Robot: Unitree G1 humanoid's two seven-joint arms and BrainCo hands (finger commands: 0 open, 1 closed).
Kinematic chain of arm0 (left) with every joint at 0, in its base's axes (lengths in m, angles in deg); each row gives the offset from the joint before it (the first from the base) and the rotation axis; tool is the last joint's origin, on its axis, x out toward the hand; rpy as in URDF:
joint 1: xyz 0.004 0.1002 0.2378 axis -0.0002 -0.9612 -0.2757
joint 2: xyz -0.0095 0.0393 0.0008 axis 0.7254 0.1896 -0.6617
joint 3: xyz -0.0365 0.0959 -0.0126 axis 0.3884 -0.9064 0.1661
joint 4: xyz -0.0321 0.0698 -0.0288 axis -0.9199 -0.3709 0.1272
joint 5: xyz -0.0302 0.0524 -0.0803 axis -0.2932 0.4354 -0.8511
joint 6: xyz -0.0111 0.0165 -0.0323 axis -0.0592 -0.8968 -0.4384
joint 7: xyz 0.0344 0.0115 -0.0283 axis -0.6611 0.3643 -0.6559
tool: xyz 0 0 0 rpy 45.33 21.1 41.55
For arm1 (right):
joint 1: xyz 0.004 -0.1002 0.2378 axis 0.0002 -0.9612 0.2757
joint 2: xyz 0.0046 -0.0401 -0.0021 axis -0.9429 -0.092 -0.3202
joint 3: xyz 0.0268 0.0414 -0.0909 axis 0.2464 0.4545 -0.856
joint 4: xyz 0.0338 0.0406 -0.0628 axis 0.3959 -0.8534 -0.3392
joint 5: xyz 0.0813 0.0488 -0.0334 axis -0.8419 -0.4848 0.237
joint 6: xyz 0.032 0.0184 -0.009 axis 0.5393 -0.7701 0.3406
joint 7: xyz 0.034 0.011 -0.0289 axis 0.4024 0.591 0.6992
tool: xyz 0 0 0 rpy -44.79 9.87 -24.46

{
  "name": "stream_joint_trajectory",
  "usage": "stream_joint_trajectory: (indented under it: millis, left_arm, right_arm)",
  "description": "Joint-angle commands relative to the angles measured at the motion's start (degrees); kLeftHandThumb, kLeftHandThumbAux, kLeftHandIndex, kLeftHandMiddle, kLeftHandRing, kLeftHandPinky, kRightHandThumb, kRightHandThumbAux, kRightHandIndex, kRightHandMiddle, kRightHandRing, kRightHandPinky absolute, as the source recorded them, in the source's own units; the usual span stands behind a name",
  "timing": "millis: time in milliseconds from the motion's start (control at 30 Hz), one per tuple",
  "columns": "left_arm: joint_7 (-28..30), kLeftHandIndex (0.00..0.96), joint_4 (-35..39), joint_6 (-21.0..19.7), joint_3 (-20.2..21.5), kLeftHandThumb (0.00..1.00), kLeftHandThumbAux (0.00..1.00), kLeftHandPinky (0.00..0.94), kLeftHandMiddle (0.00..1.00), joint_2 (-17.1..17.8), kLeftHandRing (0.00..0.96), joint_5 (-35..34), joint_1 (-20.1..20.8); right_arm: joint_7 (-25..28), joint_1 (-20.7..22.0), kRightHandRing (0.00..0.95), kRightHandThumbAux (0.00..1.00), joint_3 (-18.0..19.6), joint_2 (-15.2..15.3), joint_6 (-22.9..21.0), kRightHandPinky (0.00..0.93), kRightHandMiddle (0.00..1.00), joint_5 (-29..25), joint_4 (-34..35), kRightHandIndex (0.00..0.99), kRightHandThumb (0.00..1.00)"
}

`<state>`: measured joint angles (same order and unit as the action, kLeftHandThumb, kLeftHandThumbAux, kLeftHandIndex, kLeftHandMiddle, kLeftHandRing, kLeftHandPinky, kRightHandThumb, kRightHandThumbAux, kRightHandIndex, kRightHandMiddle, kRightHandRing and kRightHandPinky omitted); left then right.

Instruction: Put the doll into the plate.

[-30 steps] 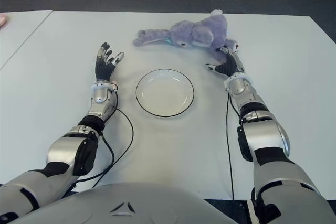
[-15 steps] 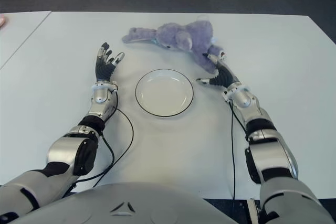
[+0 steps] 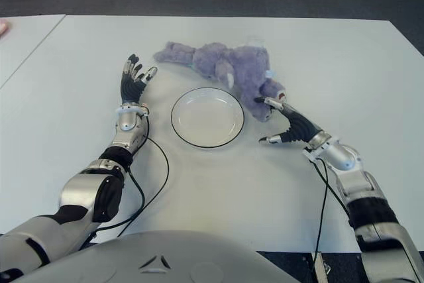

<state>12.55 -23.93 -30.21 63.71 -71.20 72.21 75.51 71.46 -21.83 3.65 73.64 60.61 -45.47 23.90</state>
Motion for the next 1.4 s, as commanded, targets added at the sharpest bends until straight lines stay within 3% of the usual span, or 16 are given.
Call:
stream_joint_trajectory:
  millis: [33, 267, 433, 800, 1233, 1367, 1400]
  left_arm:
    - [2.0, 0.083, -10.1, 0.1, -0.3, 0.000, 0.624, 0.132, 0.086, -4.8, 0.097, 0.4, -17.3]
    - [1.9, 0.089, -10.1, 0.5, -0.5, 0.000, 0.598, 0.127, 0.081, -4.9, 0.091, 0.3, -17.4]
    - [1.9, 0.089, -10.2, 0.6, -0.5, 0.000, 0.589, 0.124, 0.077, -4.9, 0.087, 0.3, -17.5]
    - [1.9, 0.094, -10.3, 0.7, -0.4, 0.000, 0.587, 0.127, 0.081, -4.9, 0.088, 0.2, -17.4]
    - [2.2, 0.081, -10.3, 0.6, -0.2, 0.000, 0.602, 0.130, 0.078, -4.9, 0.087, -0.1, -17.4]
    - [2.1, 0.083, -10.3, 0.5, -0.3, 0.000, 0.606, 0.131, 0.081, -4.8, 0.089, 0.0, -17.4]
    - [2.1, 0.084, -10.4, 0.4, -0.4, 0.000, 0.607, 0.131, 0.081, -4.8, 0.090, 0.0, -17.4]
  right_arm:
    - [8.2, -14.4, 0.135, 0.824, -0.8, 5.2, -13.7, 0.150, 0.137, -0.8, 9.6, 0.106, 0.084]
    - [9.0, -16.5, 0.185, 0.814, 0.6, 7.7, -21.0, 0.220, 0.174, -1.2, 15.0, 0.089, 0.086]
    - [8.8, -17.3, 0.227, 0.812, 1.4, 8.2, -22.8, 0.252, 0.210, -0.6, 15.7, 0.080, 0.083]
    - [7.8, -17.7, 0.263, 0.861, 2.5, 6.8, -22.7, 0.221, 0.263, 0.0, 12.9, 0.067, 0.136]
    - [7.0, -14.9, 0.274, 0.869, 1.1, 5.2, -22.3, 0.249, 0.268, 1.8, 10.1, 0.084, 0.164]
    - [6.7, -11.8, 0.282, 0.869, 0.1, 3.8, -21.9, 0.247, 0.279, 2.7, 7.1, 0.097, 0.175]
    - [6.5, -8.9, 0.282, 0.868, -0.1, 3.1, -21.9, 0.248, 0.280, 2.9, 5.7, 0.100, 0.178]
